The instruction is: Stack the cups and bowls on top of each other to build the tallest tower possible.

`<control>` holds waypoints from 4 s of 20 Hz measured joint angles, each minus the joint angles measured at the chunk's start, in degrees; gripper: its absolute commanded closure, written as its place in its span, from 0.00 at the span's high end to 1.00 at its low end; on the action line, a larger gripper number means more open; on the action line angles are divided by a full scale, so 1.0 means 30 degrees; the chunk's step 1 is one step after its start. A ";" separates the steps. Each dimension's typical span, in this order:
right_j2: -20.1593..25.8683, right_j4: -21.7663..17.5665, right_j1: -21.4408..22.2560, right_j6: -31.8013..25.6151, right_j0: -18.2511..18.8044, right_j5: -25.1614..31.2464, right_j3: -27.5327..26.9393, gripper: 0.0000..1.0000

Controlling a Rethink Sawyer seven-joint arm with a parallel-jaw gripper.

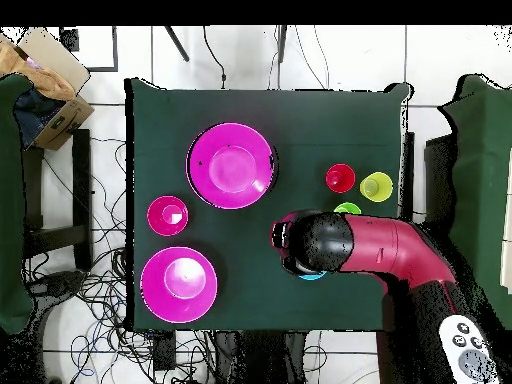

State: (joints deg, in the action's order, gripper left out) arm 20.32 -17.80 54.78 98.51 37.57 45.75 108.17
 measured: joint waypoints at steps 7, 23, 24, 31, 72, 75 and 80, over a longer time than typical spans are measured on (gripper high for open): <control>0.0289 0.0000 0.0055 0.0000 0.0022 0.0230 -0.0003 0.00; 0.0671 0.0000 0.0903 0.0000 0.0024 0.1098 0.0003 1.00; 0.0682 0.0000 0.0944 0.0000 0.0024 0.1098 0.0003 1.00; 0.0839 0.0020 0.1536 0.0000 0.0262 0.1098 0.0284 1.00; 0.0754 0.3185 0.4755 0.0004 -0.4419 -1.1046 0.8002 1.00; 0.0523 0.3185 0.4621 0.0004 -0.4940 -1.1082 0.7989 1.00; -0.0435 0.2936 0.4040 0.0004 -0.6350 -1.1500 0.7967 1.00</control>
State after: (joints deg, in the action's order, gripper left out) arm 19.01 -8.99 66.90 98.53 18.52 11.25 132.07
